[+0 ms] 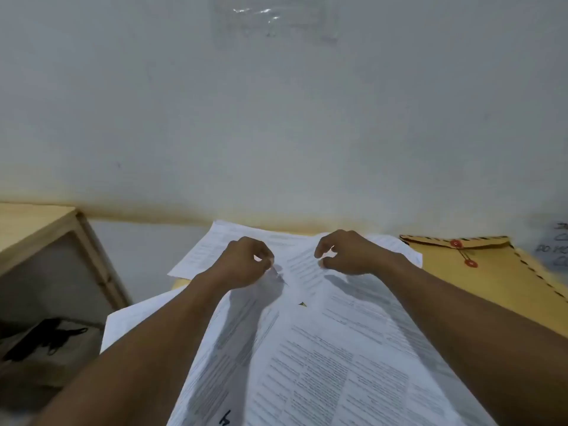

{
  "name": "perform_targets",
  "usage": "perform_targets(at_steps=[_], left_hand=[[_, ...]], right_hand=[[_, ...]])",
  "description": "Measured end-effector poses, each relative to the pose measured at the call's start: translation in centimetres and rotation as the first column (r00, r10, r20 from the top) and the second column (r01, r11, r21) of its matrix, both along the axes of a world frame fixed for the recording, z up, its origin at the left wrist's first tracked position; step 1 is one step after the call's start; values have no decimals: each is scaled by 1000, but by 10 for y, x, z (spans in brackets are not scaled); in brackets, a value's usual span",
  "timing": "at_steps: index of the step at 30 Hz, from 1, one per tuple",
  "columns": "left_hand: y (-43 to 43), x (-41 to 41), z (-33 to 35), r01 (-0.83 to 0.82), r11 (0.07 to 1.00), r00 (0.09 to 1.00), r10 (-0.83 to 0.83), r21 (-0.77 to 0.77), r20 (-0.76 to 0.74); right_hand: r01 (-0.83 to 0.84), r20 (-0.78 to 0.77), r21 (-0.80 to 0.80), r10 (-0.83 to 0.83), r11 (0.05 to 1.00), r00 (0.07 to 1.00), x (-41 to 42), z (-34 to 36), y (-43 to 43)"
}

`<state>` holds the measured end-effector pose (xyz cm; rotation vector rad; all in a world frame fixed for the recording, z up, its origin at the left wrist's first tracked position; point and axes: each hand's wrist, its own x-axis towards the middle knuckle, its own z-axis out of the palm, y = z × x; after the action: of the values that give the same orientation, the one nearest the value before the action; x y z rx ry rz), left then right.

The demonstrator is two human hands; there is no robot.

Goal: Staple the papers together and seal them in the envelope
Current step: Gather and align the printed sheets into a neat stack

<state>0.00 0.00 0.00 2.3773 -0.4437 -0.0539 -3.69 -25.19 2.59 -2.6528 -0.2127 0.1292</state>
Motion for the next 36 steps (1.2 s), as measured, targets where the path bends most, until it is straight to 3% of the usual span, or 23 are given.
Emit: perform_targets(at_steps=[10, 14, 18, 23, 29, 36], left_hand=[[-20, 34, -20, -101, 987, 991, 110, 128, -71], [-24, 43, -26, -164, 983, 981, 172, 85, -90], [-25, 47, -34, -201, 977, 968, 188, -65, -168], [-26, 49, -34, -158, 987, 987, 157, -31, -46], [-29, 47, -27, -165, 979, 986, 168, -121, 13], [-30, 40, -13, -142, 961, 990, 133, -236, -51]], right_hand=[[-81, -43, -114, 76, 990, 996, 65, -26, 23], [-102, -58, -138, 95, 985, 994, 81, -30, 27], [-130, -82, -149, 119, 980, 990, 89, -29, 32], [-150, -97, -154, 136, 977, 986, 93, -26, 36], [-151, 17, -156, 156, 976, 988, 88, -20, 34], [-60, 289, -81, 81, 995, 954, 88, -3, 32]])
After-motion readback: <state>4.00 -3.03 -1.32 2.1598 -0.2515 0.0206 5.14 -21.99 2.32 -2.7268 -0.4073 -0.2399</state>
